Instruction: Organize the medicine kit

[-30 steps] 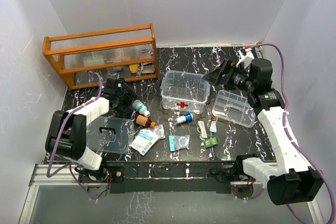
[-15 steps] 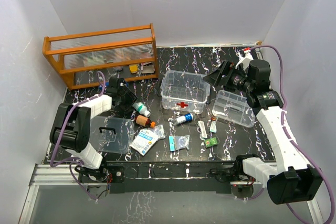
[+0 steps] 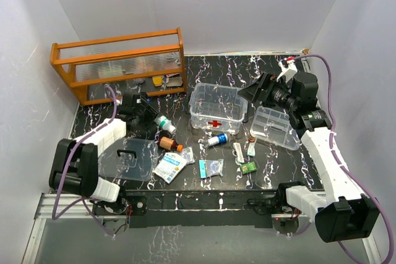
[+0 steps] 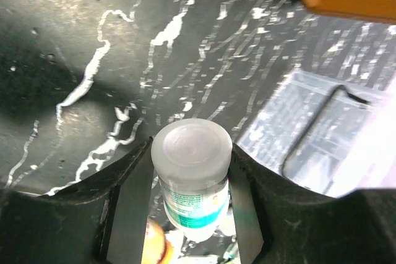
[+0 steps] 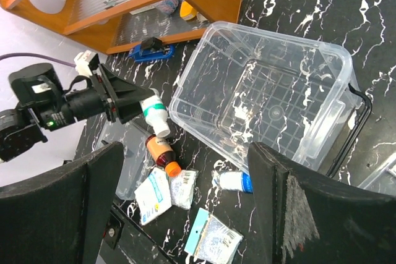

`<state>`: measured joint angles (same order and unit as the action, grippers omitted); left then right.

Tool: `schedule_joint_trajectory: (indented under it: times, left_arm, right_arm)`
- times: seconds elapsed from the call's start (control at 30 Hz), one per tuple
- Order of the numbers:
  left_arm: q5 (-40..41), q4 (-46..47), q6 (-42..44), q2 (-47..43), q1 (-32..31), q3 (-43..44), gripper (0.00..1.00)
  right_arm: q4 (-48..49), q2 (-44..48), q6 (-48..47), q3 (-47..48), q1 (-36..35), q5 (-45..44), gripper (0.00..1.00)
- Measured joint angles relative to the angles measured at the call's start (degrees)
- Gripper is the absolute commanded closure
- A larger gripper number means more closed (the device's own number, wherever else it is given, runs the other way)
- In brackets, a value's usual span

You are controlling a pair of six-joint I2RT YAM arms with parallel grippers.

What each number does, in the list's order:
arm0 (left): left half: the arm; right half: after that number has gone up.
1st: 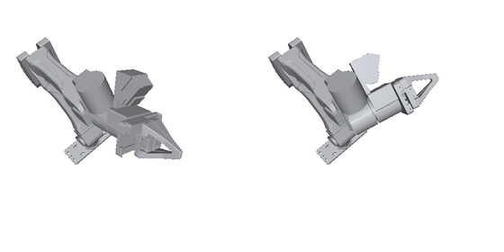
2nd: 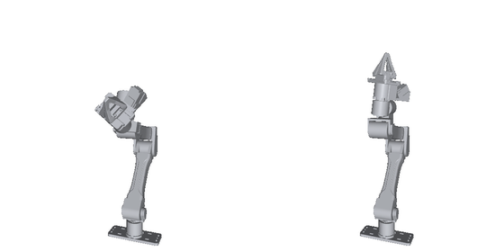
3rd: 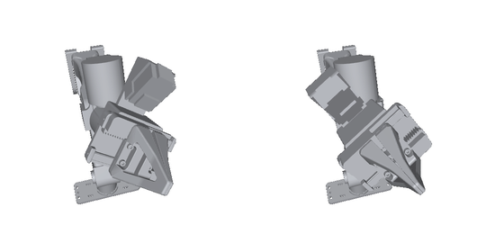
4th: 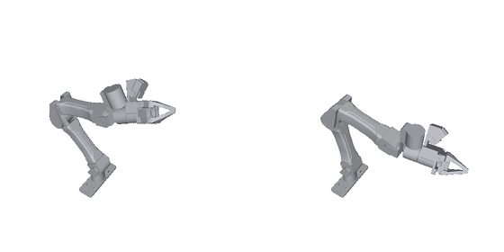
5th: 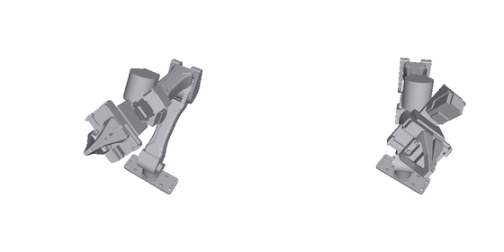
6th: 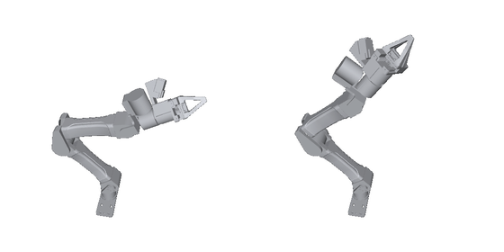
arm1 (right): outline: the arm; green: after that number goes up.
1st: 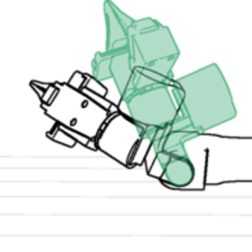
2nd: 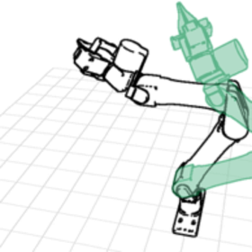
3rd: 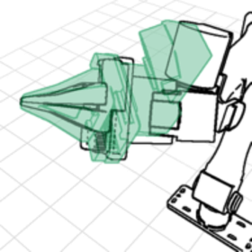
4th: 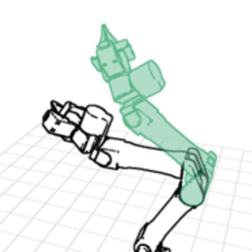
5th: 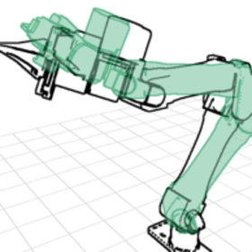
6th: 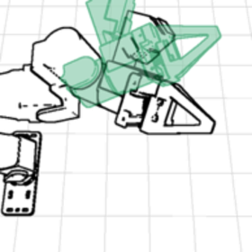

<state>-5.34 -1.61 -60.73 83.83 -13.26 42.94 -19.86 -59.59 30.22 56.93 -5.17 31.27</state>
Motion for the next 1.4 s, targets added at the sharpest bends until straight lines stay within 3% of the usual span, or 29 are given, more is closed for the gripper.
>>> schedule_joint_trajectory:
  times: [0.27,0.53,0.87,1.3,1.4]
  left_arm:
    - [-2.1,1.6,-10.2,-12.0,0.0,-1.8,0.73]
    - [-8.1,5.9,-27.3,-20.9,0.1,-2.9,0.76]
    - [-16.1,13.6,-44.9,-22.1,0.2,-3.6,0.75]
    - [-17.9,13.3,-50.1,-24.0,0.2,-3.6,0.75]
    - [-17.9,12.9,-50.2,-24.0,0.2,-3.6,0.75]
  right_arm:
    - [10.3,2.1,1.6,-4.6,-4.9,-0.3,0.15]
    - [25.8,1.7,0.5,-8.8,-23.0,-10.6,0.12]
    - [50.9,-9.5,-5.8,-11.1,-40.3,-21.6,0.12]
    - [65.7,-26.8,-7.6,-7.8,-47.6,-35.5,0.29]
    - [68.4,-28.3,-7.6,-6.9,-47.9,-38.1,0.38]
